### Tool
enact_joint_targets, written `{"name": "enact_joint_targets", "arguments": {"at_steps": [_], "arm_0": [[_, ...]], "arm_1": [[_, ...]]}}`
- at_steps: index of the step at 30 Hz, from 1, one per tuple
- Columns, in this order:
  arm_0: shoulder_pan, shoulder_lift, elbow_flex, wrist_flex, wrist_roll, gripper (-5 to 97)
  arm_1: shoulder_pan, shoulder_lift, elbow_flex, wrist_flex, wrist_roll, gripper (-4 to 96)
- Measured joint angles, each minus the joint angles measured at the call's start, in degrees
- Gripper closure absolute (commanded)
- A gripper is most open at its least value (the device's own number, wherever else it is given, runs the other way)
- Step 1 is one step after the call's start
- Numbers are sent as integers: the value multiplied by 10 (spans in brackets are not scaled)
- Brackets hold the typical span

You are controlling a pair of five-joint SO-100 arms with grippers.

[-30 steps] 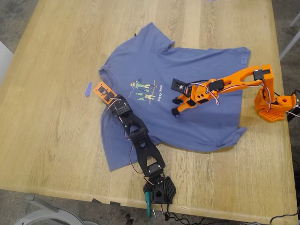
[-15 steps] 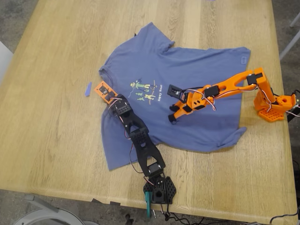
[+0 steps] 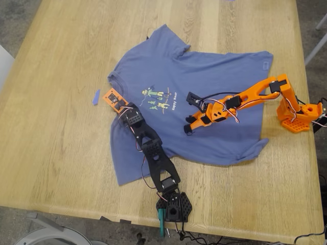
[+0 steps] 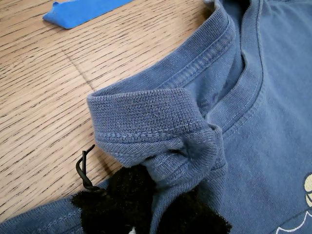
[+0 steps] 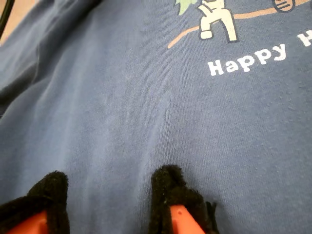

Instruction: Fold a T-shirt

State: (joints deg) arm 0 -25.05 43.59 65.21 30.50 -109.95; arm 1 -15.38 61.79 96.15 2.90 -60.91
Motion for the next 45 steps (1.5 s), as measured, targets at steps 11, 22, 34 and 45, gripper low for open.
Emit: {"name": "enact_joint_targets", "arguments": {"at_steps": [11, 22, 34, 45], "arm_0": [[0, 0, 1, -4, 0, 917], [0, 0, 5, -10, 0, 915], [0, 1, 11, -18, 0, 912], [4, 0, 11, -18, 0, 911]], "arm_1": [[-35, -66, -107, 142, 8, 608], [-61, -156, -295, 365, -4, 608], [-62, -297, -570, 606, -52, 684], [-62, -319, -601, 642, -76, 767]]}}
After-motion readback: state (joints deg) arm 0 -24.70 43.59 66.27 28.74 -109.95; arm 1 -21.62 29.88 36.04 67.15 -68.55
